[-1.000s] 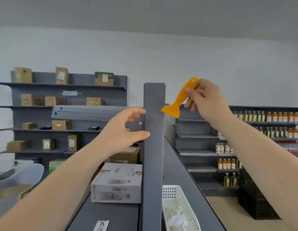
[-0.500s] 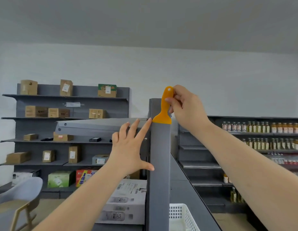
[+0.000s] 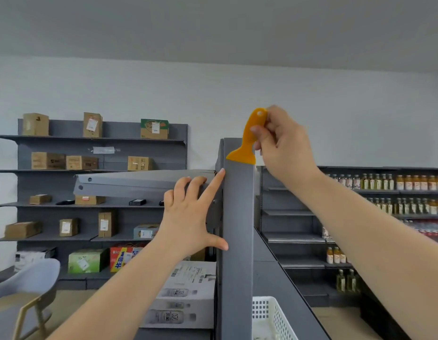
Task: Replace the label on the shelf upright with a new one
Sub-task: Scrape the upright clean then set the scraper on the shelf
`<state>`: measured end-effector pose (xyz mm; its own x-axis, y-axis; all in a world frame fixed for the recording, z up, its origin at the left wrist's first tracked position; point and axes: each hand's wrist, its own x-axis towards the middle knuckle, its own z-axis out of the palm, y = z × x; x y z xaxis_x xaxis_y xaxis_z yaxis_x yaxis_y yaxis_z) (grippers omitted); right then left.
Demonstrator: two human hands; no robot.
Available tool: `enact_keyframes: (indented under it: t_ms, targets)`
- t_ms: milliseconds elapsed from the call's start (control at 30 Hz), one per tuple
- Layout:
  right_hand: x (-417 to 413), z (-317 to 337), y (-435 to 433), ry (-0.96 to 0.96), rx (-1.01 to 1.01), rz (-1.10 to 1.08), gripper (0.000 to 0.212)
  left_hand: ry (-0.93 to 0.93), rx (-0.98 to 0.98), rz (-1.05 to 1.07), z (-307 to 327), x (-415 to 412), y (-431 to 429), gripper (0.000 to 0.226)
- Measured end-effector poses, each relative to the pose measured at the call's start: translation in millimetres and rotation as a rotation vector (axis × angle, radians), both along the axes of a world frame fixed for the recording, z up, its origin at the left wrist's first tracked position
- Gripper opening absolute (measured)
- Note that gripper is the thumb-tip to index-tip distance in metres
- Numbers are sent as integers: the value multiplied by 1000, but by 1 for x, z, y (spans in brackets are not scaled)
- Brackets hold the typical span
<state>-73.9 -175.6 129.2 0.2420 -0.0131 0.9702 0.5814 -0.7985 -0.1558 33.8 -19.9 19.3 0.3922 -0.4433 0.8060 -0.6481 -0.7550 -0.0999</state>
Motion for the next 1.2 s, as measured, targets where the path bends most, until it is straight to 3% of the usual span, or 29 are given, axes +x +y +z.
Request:
enact_keyframes:
  t_ms: [200,300,533,733,933,1067,1200]
  targets:
    - [-6,-65,-4,20,-125,-53,11,-8,-13,-26,-5,2,3,139]
    - [-6,-49,-10,48,-25,-51,15,1,-12,-27,-3,-1,2,139]
    - [-4,-36,-4,19,-39,-77,13,17,-8,-9,-1,-2,1,138]
    - [1,-85,-1,275,-52,-120,16,21,-11,-8,-1,-5,1,139]
    - [-2,-13,5,72,78,-71,26,39,-20,0,-1,-5,1,136]
    - [-1,-16,8,22,54,-103,29,39,-17,6,-1,-5,1,136]
    - [5,-76,1,251,30,-149,29,27,-4,13,-1,-5,2,137]
